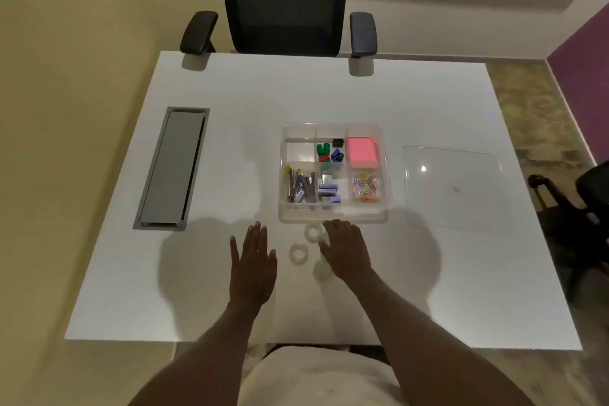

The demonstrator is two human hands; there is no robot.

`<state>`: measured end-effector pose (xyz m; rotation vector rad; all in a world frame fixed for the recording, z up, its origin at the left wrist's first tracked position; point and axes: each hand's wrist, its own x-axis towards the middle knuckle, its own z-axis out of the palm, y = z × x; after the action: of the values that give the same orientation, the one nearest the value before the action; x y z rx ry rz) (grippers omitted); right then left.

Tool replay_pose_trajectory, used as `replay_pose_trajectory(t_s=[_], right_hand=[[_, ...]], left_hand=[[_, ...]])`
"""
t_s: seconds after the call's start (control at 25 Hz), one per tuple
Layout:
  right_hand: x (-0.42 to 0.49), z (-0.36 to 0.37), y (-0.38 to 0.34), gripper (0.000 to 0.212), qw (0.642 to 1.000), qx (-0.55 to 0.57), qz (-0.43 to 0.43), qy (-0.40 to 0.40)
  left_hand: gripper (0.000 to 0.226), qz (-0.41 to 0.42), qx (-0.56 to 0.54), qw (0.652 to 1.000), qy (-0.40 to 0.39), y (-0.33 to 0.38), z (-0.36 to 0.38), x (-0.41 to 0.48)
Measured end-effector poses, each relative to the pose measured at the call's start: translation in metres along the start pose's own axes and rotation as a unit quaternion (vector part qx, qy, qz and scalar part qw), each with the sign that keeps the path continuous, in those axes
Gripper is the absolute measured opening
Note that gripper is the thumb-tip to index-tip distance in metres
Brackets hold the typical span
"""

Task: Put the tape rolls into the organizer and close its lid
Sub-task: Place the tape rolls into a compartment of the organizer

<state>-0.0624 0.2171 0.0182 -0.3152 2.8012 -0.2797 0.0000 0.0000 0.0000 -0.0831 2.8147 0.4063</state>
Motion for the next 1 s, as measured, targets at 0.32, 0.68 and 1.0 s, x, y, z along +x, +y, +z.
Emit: replay_pose_trajectory(t_s=[0.32,0.68,1.0], right_hand=[[0.035,0.031,-0.011,0.066,0.999,-0.04,0.011,-0.024],[0.049,0.05,-0.008,0.053,0.998,-0.007,-0.032,0.049],[0.069,0.026,-0.021,0.064,0.984,0.092,-0.092,0.123]], left_hand=[[0.062,0.019,0.005,1.0,0.003,-0.028,0.007,0.067],[0.061,0.023,-0.016,0.999,0.032,-0.041,0.031,0.126],[0.059,0.009,-0.03,0.995,0.099,-0.045,0.049,0.127]])
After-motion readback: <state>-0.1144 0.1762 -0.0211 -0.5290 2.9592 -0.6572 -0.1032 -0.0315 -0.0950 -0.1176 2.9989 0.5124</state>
